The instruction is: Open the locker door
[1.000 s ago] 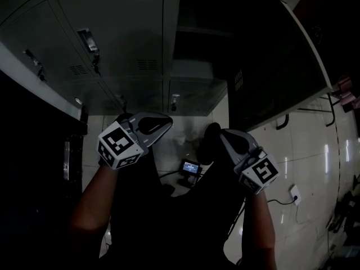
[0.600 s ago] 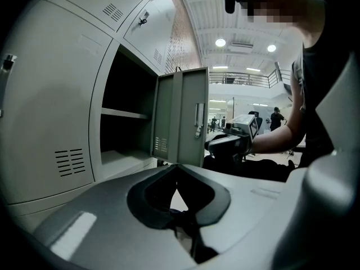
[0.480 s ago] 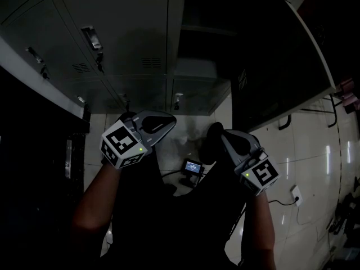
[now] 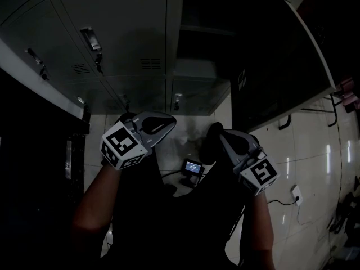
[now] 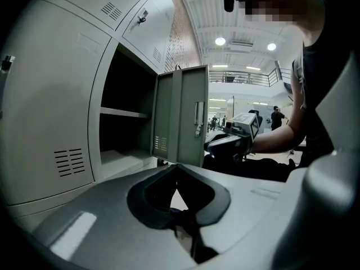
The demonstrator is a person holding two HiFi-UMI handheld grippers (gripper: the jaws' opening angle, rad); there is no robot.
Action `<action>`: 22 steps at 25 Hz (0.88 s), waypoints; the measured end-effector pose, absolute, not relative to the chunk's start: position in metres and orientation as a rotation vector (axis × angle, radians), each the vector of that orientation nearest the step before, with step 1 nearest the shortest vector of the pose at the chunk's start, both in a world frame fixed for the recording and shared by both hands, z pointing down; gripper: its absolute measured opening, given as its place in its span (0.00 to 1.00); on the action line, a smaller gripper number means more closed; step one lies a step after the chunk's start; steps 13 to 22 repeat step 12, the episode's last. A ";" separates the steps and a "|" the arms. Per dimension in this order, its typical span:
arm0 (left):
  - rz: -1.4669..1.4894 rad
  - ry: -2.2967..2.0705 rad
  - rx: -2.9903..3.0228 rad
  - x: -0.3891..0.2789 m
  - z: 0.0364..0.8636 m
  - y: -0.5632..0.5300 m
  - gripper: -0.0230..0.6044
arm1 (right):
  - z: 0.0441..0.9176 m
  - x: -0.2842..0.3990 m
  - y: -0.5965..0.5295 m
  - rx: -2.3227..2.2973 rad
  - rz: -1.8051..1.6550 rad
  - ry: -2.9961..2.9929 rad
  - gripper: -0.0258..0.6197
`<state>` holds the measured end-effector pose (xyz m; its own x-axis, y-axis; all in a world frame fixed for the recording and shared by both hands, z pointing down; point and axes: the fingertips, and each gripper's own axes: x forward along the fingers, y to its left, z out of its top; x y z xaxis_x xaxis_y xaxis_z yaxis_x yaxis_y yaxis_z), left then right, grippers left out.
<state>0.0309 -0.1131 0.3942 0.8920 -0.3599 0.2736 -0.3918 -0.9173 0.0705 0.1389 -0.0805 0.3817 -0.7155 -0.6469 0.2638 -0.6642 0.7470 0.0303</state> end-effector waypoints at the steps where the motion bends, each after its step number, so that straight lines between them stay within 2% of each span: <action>1: 0.389 -0.586 2.934 0.031 0.394 -0.113 0.06 | 0.382 0.139 -0.081 1.029 0.097 -2.689 0.04; 22: 0.393 -0.585 2.937 0.031 0.394 -0.114 0.06 | 0.382 0.138 -0.081 1.028 0.095 -2.687 0.04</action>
